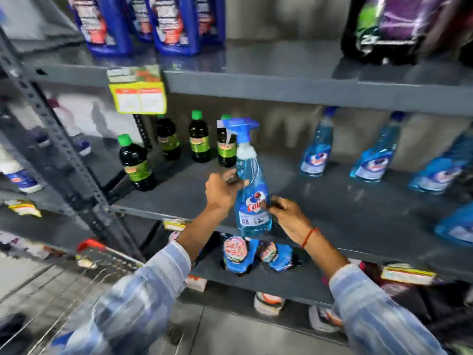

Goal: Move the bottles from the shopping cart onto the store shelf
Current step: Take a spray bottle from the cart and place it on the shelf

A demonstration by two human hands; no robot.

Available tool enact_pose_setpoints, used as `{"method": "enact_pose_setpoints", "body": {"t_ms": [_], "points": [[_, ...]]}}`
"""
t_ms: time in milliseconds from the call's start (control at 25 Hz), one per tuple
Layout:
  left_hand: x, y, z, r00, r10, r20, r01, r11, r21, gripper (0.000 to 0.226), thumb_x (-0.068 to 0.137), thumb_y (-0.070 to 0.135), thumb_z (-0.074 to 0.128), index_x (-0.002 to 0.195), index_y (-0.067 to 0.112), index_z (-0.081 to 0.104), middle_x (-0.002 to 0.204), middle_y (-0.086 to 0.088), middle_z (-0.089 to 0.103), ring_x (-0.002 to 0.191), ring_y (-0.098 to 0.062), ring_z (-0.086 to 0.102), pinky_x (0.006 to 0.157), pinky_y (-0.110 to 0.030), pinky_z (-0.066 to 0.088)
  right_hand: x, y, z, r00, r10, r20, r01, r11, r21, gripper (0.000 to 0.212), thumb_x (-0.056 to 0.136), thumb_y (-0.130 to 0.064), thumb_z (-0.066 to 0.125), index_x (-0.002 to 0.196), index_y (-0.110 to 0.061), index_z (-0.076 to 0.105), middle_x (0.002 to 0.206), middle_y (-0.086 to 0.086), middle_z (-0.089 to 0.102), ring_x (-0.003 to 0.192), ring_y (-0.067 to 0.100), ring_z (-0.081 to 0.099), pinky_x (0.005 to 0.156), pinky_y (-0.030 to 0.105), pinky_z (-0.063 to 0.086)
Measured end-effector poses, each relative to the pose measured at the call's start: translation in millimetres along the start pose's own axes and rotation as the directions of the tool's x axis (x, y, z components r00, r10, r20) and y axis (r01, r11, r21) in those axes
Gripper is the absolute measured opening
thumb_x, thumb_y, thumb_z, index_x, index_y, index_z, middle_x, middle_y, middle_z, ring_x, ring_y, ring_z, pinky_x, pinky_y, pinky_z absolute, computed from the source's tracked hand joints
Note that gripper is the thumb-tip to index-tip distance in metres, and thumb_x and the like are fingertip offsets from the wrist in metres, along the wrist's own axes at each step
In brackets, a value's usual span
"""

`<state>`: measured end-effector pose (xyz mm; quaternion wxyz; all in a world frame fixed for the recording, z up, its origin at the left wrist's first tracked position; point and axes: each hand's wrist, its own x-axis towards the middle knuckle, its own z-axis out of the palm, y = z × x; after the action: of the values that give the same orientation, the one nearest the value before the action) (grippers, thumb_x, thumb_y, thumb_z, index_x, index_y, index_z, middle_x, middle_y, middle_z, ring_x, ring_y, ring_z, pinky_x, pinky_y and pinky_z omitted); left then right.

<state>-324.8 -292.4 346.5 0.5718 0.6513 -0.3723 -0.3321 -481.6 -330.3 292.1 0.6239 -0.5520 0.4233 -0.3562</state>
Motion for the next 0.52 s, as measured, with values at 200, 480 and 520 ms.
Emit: {"method": "enact_pose_setpoints", "body": {"t_ms": [200,480,520], "points": [[-0.3,9.0,103.0,0.987,0.067,0.143,-0.074,0.996,0.04,0.026,0.071,0.011,0.077,0.095,0.006,0.07,0.082,0.004,0.077,0.096,-0.024,0.067,0.084,-0.056,0.053,-12.0,-1.0,-94.5,0.989,-0.008,-0.146,0.015,0.999,0.047,0.017,0.087,0.007,0.054,0.084,-0.008,0.06,0.088,0.011,0.061,0.081,0.021,0.055,0.088,0.038,0.047],[-8.8,20.2,224.3,0.964,0.122,0.237,-0.139,0.989,0.055,0.036,0.067,0.009,0.079,0.102,0.004,0.07,0.105,-0.018,0.073,0.092,-0.022,0.069,0.089,-0.041,0.056,-20.2,6.7,-199.3,0.954,-0.022,-0.301,0.082,0.979,0.187,0.031,0.087,0.013,0.049,0.115,0.026,0.045,0.081,0.009,0.063,0.077,0.018,0.057,0.085,0.032,0.047],[-11.1,21.1,240.1,0.954,0.133,0.269,-0.148,0.988,0.035,0.034,0.069,0.005,0.077,0.102,0.001,0.069,0.106,-0.02,0.072,0.092,-0.021,0.068,0.092,-0.042,0.054,-21.4,6.5,-212.0,0.945,-0.022,-0.326,0.095,0.973,0.209,0.032,0.086,0.011,0.053,0.113,0.026,0.046,0.075,0.005,0.068,0.074,0.017,0.059,0.086,0.035,0.049]]}}
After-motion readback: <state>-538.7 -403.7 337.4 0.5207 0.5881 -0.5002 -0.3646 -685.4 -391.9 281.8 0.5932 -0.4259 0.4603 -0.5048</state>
